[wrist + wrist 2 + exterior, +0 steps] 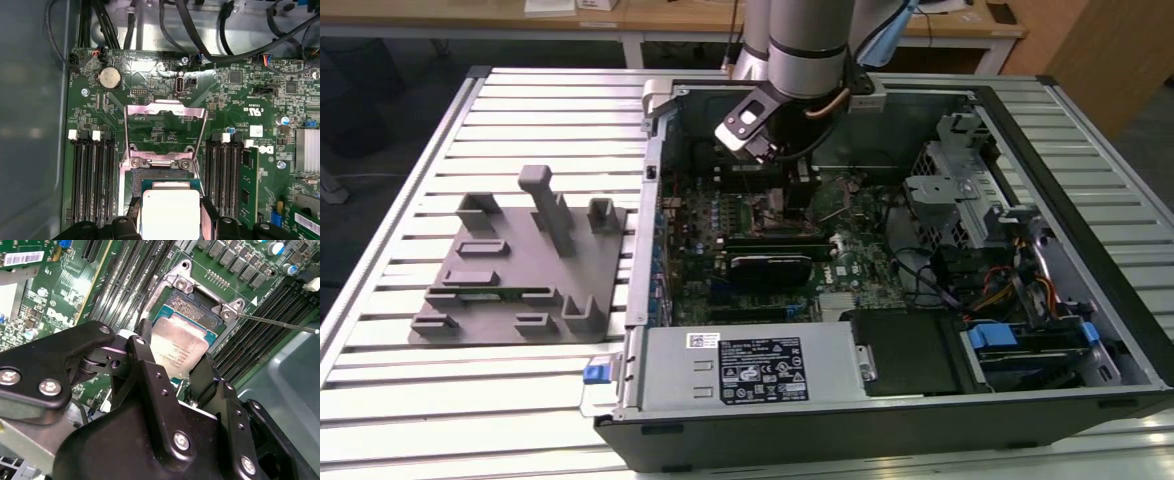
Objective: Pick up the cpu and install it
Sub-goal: 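Place the cpu into insertion slot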
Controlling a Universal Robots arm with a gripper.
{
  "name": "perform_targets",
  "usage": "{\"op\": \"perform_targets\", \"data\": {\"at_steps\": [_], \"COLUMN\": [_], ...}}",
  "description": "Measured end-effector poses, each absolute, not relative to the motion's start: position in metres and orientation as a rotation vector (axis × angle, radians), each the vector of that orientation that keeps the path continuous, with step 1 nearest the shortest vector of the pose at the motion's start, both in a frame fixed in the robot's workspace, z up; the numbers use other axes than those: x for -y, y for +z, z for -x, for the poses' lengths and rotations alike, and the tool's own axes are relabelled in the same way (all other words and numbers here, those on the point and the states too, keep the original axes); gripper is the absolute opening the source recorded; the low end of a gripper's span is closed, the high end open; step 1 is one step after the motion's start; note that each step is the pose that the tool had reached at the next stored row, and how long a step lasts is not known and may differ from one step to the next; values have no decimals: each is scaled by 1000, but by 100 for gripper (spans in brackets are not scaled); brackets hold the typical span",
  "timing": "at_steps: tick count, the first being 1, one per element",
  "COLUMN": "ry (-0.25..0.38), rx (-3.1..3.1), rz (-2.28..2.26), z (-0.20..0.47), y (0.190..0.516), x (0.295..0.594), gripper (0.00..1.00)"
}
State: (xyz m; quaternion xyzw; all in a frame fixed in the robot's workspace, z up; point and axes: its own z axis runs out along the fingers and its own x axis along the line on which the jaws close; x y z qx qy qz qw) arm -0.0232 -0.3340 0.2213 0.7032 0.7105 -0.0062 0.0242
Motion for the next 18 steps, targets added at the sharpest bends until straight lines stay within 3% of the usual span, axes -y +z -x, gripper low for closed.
{"op": "perform_targets", "data": {"at_steps": [18], "ry": [-24], "rx": [-2167], "rz": [-2204], "z": [23], "y": [207], "x": [332], "gripper": [55]}}
